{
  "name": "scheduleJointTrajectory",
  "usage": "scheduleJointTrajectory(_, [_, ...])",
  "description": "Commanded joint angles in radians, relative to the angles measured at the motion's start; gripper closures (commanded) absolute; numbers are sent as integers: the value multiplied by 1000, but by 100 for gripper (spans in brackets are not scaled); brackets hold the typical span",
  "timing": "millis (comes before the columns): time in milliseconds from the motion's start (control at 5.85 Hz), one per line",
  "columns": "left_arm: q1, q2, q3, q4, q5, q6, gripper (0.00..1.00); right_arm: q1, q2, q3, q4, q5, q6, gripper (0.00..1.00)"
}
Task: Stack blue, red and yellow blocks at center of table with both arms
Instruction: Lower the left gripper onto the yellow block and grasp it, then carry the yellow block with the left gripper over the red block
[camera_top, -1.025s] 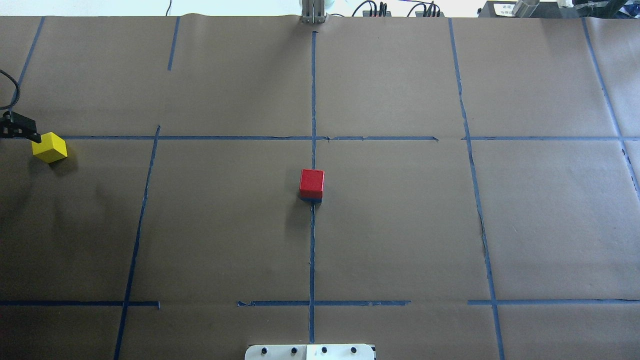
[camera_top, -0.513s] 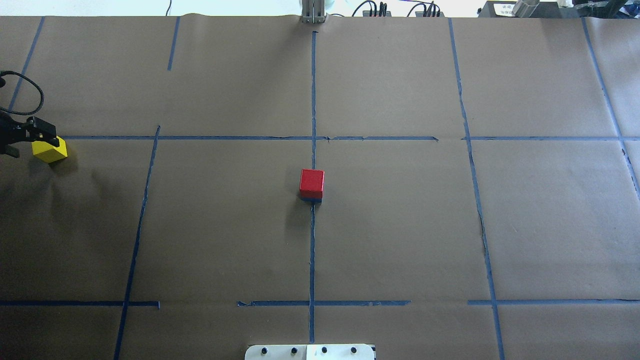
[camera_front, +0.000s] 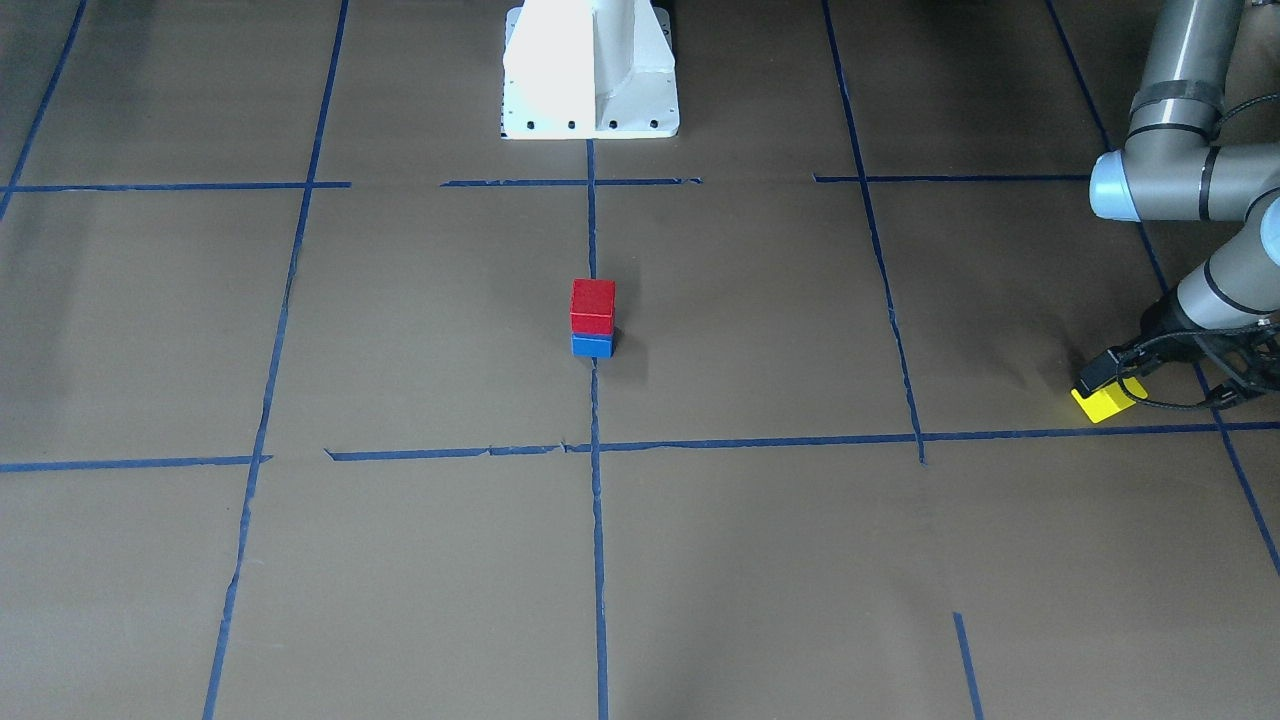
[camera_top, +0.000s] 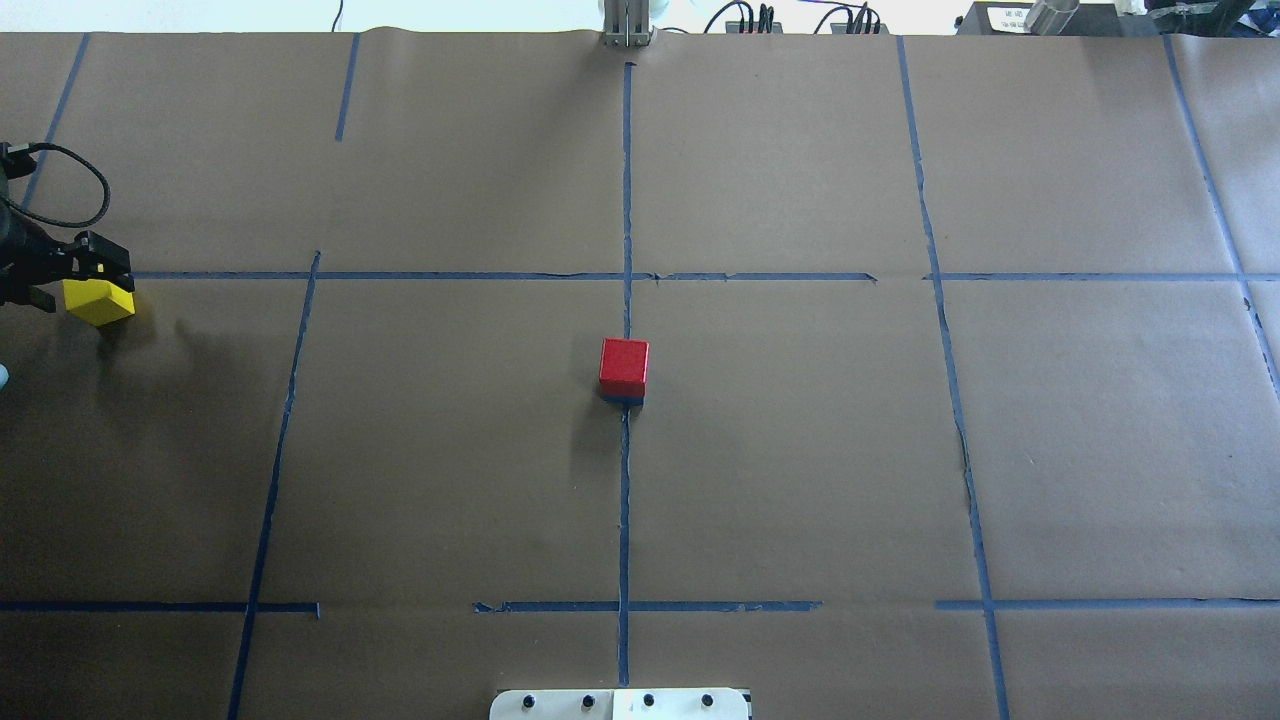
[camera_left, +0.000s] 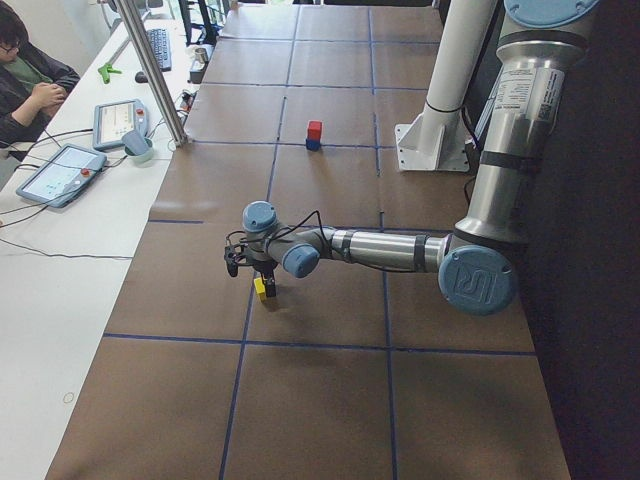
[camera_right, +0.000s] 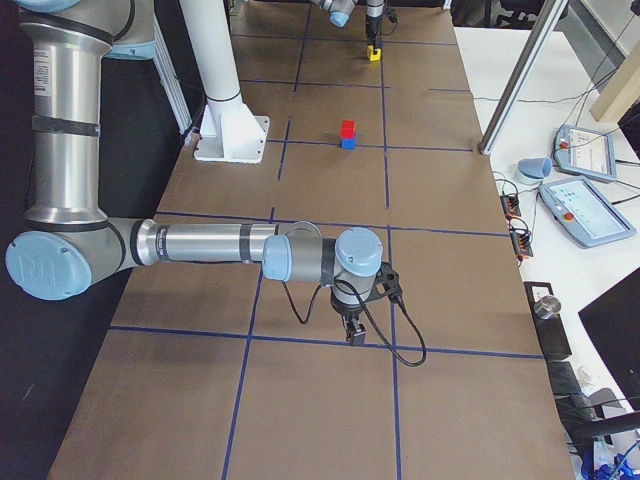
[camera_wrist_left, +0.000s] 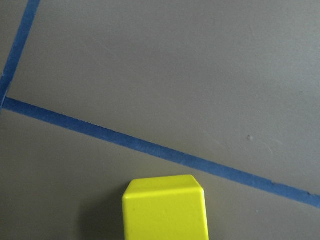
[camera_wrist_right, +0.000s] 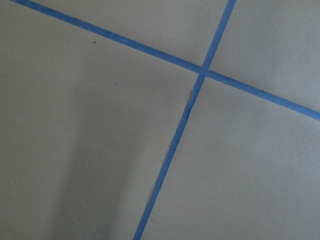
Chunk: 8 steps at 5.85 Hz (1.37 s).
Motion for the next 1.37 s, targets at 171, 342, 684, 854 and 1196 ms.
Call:
scheduleJointTrajectory(171, [40,-9,22,0,63,5,38,0,0,0,0,0,0,0])
scheduleJointTrajectory(342, [40,-19,22,3,62,8,93,0,0,0,0,0,0,0])
scheduleJointTrajectory(684, [39,-39,-5,18,62,44,100,0,0,2,0,2,1,0])
scheduleJointTrajectory(854, [40,-83,-72,81,63,46,100,0,0,2,0,2,2,0])
scheduleJointTrajectory(1196, [171,-236,-233,306,95,49,100,0,0,3,0,2,2,0])
